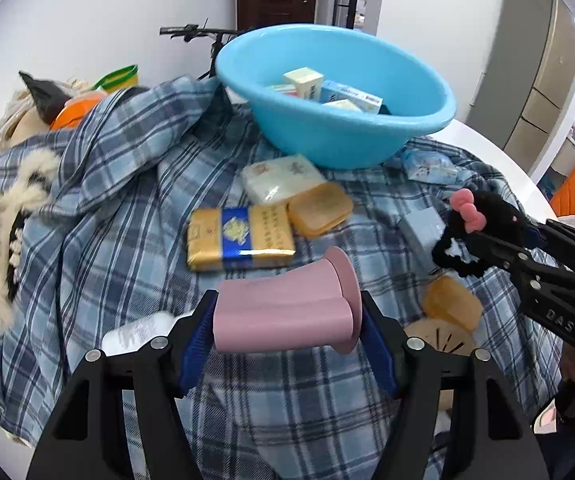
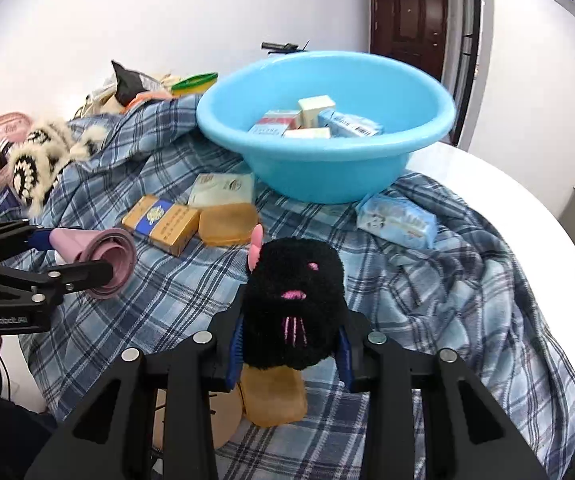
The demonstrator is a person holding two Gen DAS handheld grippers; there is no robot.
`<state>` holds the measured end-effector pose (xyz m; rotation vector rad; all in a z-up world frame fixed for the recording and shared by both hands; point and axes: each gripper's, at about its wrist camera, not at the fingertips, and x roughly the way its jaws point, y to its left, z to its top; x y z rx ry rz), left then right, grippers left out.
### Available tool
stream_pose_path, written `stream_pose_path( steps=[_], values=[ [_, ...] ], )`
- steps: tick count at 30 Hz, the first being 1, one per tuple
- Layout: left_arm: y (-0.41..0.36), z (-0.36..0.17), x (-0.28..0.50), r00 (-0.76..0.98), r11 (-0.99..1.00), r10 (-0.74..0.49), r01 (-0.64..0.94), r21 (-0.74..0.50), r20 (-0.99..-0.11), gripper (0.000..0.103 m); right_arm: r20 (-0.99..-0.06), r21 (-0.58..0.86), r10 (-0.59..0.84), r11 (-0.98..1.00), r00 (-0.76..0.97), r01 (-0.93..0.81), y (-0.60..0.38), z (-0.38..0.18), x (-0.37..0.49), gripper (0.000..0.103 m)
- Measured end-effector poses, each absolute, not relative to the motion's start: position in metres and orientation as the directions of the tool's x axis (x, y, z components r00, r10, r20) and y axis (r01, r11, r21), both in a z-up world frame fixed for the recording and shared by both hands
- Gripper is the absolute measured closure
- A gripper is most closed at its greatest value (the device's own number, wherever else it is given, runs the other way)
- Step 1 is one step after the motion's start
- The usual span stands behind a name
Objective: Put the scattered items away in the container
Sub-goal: 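Grasp the black plush toy with the right gripper and lift it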
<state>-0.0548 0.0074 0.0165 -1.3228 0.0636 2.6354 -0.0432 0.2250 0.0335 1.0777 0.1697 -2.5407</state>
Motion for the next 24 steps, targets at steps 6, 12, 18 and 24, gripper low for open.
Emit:
stream_pose_path(
  steps=[6, 12, 18, 24],
  values=[
    [0.031, 0.017, -0.061, -0.592, -0.970, 0.184, -0.240, -0.046, -0.785, 0.034, -0.708, 0.039, -0.228, -0.958, -0.669, 0.285, 0.250, 0.039, -0.034, 0.068],
    [0.049, 0.013, -0.065, -0.595, -0.961, 0.209, -0.271, -0.051, -0.776, 0.034, -0.708, 0.059, -0.186, -0.977, -0.682, 0.204, 0.267, 0.038, -0.027, 0.068],
    [0.046, 0.013, -0.067, -0.600, -0.969, 0.199, -0.241, -0.062, -0.775, 0.034, -0.717, 0.081, -0.205, -0.974, -0.667, 0.213, 0.259, 0.033, -0.026, 0.067],
    [0.044, 0.032, -0.067, -0.652, -0.972, 0.187, -0.231, -0.042, -0.735, 0.034, -0.673, 0.079, -0.223, -0.970, -0.705, 0.231, 0.253, 0.051, -0.028, 0.067]
  ],
)
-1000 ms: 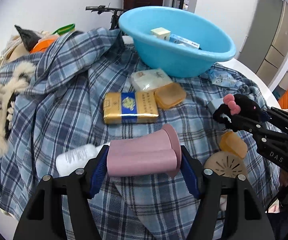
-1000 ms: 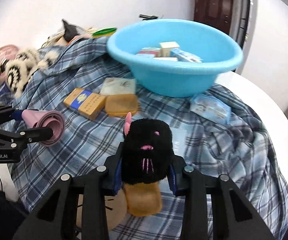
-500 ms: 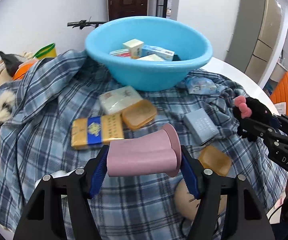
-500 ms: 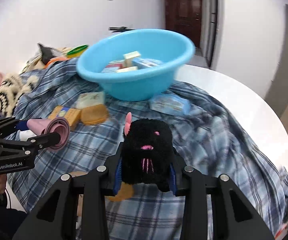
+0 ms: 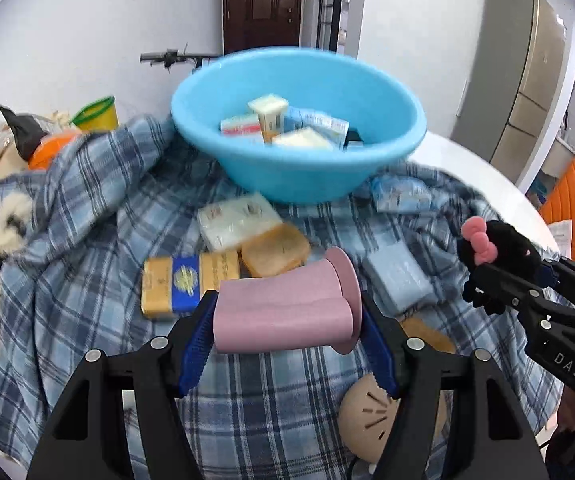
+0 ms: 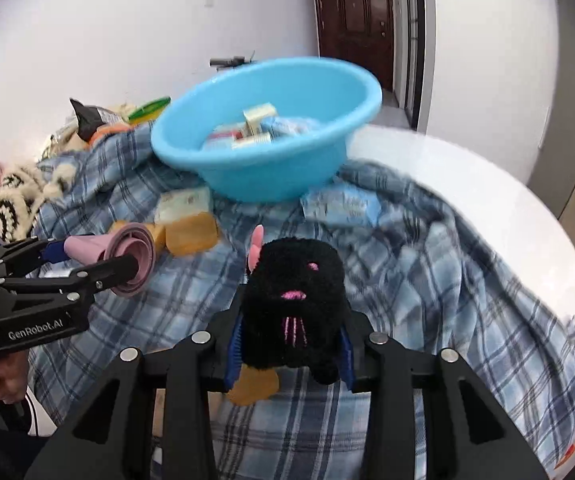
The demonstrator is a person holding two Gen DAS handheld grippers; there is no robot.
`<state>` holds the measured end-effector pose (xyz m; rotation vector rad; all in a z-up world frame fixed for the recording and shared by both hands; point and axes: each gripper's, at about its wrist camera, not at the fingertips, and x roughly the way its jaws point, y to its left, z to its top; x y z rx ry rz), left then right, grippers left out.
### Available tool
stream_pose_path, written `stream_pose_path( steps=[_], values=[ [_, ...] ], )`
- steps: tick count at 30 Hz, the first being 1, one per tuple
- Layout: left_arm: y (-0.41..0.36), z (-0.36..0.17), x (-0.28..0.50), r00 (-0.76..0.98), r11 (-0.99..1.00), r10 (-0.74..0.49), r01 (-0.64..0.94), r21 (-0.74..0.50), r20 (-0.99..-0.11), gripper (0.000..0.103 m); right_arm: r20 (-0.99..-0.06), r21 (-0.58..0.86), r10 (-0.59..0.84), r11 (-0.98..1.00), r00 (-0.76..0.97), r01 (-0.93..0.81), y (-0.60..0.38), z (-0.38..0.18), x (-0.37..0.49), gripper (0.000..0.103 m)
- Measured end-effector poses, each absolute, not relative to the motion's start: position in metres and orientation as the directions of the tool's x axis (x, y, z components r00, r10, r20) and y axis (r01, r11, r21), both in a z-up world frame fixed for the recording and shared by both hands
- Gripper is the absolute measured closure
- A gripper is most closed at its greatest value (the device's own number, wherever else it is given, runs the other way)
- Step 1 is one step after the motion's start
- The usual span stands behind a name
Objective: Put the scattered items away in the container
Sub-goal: 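Grasp the black plush toy with the right gripper and lift it, then carry the pink cup and black plush toy over the blue basin with both grippers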
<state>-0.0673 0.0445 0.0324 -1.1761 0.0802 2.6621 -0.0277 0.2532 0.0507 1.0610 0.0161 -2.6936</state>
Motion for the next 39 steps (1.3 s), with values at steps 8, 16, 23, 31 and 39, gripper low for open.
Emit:
stream_pose_path(
  steps=[8, 16, 23, 31, 39],
  values=[
    [0.044, 0.101, -0.060, -0.805, -0.977, 0.196, -0.209, -0.042, -0.561, 0.034, -0.465, 0.056, -0.231, -0.971, -0.855, 0.232, 0.253, 0.113, -0.014, 0.067],
    [0.039, 0.156, -0.038, -0.894, -0.980, 0.184, -0.198, -0.008, -0.408, 0.034, -0.219, -0.073, -0.133, -0.986, -0.967, 0.153, 0.243, 0.160, 0.032, 0.067],
    [0.033, 0.156, -0.027, -0.894, -0.982, 0.178, -0.191, -0.009, -0.411, 0.034, -0.218, -0.043, -0.192, -0.978, -0.957, 0.206, 0.244, 0.166, 0.044, 0.067],
    [0.034, 0.150, -0.040, -0.892, -0.980, 0.191, -0.196, -0.028, -0.410, 0.034, -0.240, -0.044, -0.202, -0.975, -0.949, 0.218, 0.240, 0.164, 0.025, 0.067],
    [0.036, 0.137, -0.119, -0.889, -0.971, 0.240, -0.217, -0.104, -0.389, 0.034, -0.247, -0.012, -0.254, -0.964, -0.935, 0.265, 0.242, 0.172, -0.053, 0.067]
  ],
)
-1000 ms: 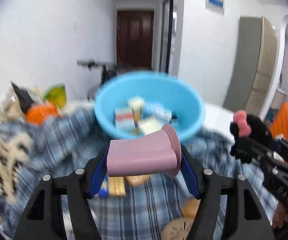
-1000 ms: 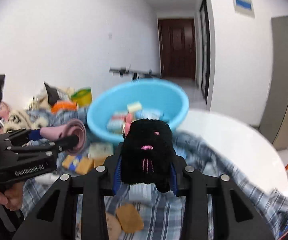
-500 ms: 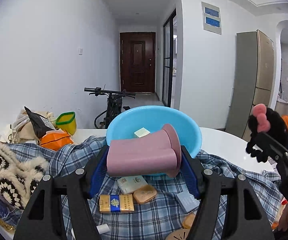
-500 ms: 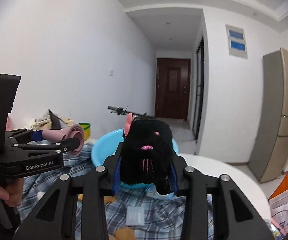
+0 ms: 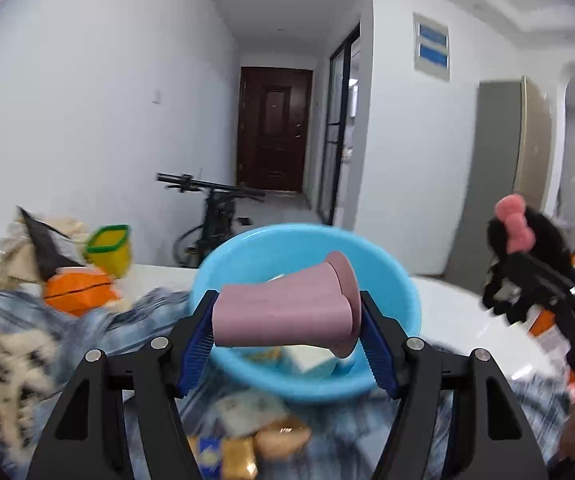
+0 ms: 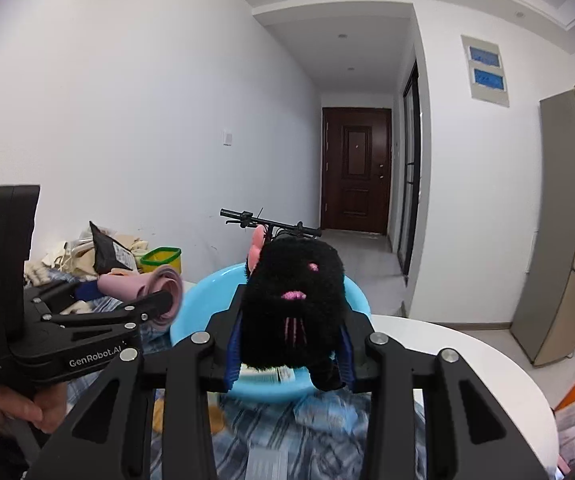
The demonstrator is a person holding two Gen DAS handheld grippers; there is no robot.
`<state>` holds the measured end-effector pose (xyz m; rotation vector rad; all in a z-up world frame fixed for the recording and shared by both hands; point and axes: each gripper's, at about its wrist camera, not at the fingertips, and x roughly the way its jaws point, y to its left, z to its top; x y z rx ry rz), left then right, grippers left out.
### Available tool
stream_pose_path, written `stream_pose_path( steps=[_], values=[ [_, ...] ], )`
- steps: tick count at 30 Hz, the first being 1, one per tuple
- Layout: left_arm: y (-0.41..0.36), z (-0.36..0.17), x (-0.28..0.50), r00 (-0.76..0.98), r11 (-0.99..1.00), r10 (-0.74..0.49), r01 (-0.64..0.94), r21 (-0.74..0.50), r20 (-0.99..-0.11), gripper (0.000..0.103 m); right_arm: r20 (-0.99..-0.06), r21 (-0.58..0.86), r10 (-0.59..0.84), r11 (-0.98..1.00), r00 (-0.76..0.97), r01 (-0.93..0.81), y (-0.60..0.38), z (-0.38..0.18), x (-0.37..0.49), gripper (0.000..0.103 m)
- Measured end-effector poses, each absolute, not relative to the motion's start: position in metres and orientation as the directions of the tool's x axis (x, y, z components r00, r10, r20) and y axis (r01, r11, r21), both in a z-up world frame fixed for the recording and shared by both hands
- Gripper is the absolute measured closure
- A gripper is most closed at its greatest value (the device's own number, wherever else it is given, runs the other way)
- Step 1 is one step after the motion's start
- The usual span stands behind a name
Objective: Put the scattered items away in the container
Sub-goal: 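Carry the pink cup and black plush toy over the blue basin with both grippers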
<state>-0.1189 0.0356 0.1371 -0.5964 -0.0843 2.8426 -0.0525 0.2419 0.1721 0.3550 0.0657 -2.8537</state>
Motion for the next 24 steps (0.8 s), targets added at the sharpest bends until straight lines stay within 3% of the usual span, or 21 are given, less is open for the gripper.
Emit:
stream_pose_path(
  steps=[10, 15, 24],
  values=[
    [0.044, 0.137, -0.260, -0.868, -0.975, 0.216, -0.164, -0.152, -0.447, 0.035, -0.335, 0.039, -0.215, -0.976, -0.917, 0.214, 0.237, 0.178, -0.185, 0.067],
    [0.051, 0.144, -0.283, -0.898, -0.985, 0.174, -0.162, -0.064, -0.403, 0.035, -0.349, 0.070, -0.198, -0.980, -0.916, 0.185, 0.242, 0.168, -0.212, 0.067],
    [0.064, 0.149, -0.303, -0.866, -0.981, 0.190, -0.179, -0.069, -0.463, 0.035, -0.389, 0.017, -0.177, -0.983, -0.904, 0.185, 0.235, 0.179, -0.236, 0.066]
  ],
)
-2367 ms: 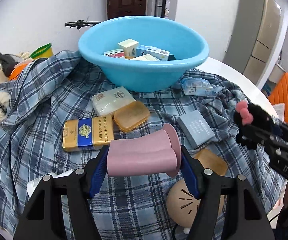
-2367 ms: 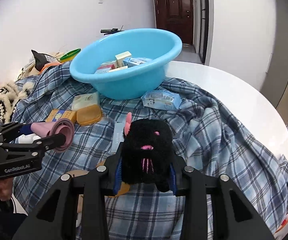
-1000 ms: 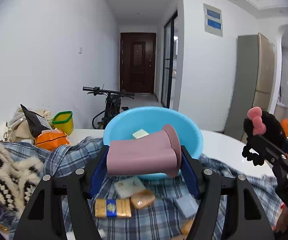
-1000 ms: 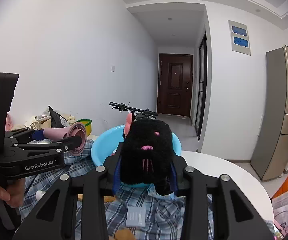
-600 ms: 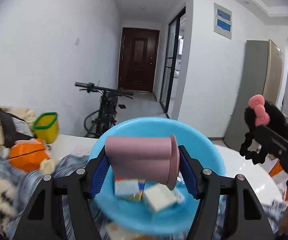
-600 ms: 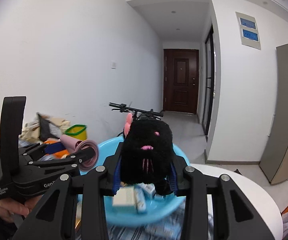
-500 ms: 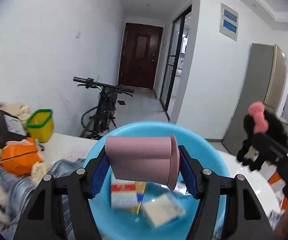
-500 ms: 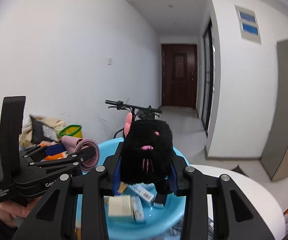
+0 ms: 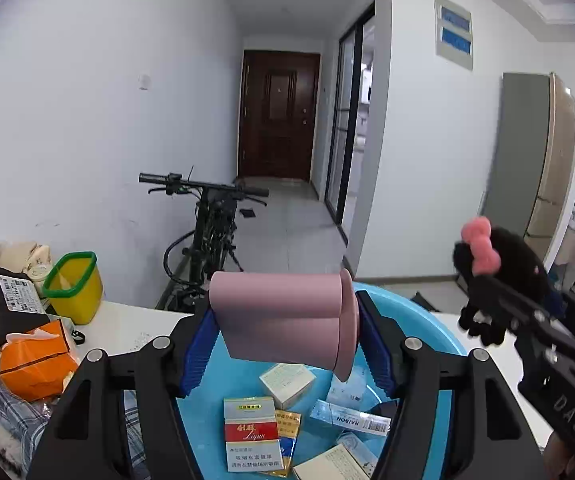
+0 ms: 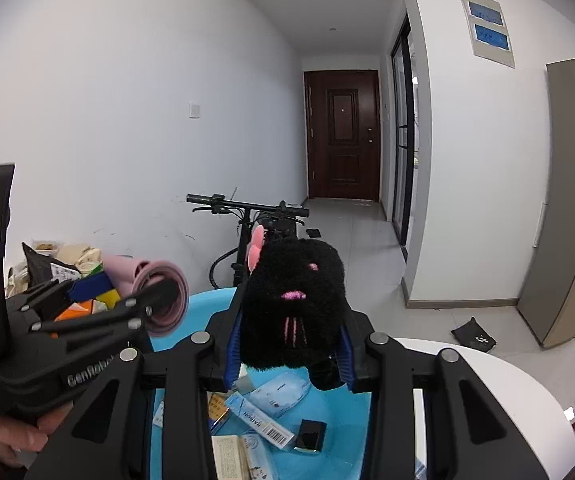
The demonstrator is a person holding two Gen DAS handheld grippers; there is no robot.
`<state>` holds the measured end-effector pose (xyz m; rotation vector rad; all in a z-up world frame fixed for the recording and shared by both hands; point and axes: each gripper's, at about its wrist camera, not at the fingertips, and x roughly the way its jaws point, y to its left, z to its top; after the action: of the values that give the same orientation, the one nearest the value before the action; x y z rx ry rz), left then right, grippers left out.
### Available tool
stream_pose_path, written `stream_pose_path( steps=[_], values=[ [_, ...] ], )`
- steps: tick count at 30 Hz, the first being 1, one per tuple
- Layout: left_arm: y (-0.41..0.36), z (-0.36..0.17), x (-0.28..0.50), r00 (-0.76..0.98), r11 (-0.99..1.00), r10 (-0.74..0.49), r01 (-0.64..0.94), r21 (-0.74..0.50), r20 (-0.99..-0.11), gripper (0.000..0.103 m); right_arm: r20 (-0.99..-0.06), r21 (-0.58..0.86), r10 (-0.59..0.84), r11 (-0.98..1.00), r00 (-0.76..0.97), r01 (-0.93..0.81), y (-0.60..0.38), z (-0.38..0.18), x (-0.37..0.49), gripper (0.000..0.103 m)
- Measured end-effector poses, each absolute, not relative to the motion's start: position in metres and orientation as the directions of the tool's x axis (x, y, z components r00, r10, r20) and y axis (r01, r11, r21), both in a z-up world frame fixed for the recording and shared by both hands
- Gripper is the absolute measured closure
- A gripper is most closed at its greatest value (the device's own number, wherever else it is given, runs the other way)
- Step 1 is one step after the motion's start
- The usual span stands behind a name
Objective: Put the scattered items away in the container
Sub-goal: 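Carry the pink cup and black plush toy over the blue basin with both grippers, then open the left gripper to drop the pink cup while the right gripper releases the plush toy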
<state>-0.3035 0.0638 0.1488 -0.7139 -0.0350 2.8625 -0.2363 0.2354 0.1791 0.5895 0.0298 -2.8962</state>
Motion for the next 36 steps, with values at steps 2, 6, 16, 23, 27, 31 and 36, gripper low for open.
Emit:
stream_pose_path(
  steps=[2, 6, 16, 23, 27, 31, 36],
  values=[
    [0.072, 0.146, -0.312, -0.830, -0.985, 0.159, -0.169, -0.031, -0.534, 0.035, -0.458, 0.017, -0.169, -0.983, -0.873, 0.181, 0.234, 0.178, -0.251, 0.066],
    [0.083, 0.127, -0.343, -0.645, -0.979, 0.141, -0.202, -0.010, -0.751, 0.035, -0.709, 0.058, -0.167, -0.982, -0.685, 0.180, 0.236, 0.160, -0.293, 0.066],
    [0.092, 0.110, -0.350, -0.564, -0.976, 0.111, -0.217, 0.017, -0.818, 0.035, -0.796, 0.183, -0.248, -0.968, -0.553, 0.171, 0.261, 0.135, -0.317, 0.066],
    [0.087, 0.107, -0.362, -0.557, -0.980, 0.145, -0.194, -0.042, -0.818, 0.035, -0.790, 0.157, -0.240, -0.969, -0.564, 0.192, 0.251, 0.142, -0.326, 0.066],
    [0.091, 0.092, -0.369, -0.539, -0.981, 0.144, -0.187, -0.050, -0.830, 0.035, -0.804, 0.156, -0.232, -0.971, -0.547, 0.182, 0.247, 0.131, -0.340, 0.066],
    [0.095, 0.077, -0.375, -0.514, -0.979, 0.136, -0.200, -0.036, -0.847, 0.035, -0.829, 0.177, -0.237, -0.970, -0.506, 0.165, 0.249, 0.111, -0.351, 0.066],
    [0.088, 0.066, -0.377, -0.489, -0.981, 0.158, -0.175, -0.081, -0.858, 0.035, -0.836, 0.187, -0.237, -0.971, -0.495, 0.149, 0.255, 0.101, -0.356, 0.066]
  ],
)
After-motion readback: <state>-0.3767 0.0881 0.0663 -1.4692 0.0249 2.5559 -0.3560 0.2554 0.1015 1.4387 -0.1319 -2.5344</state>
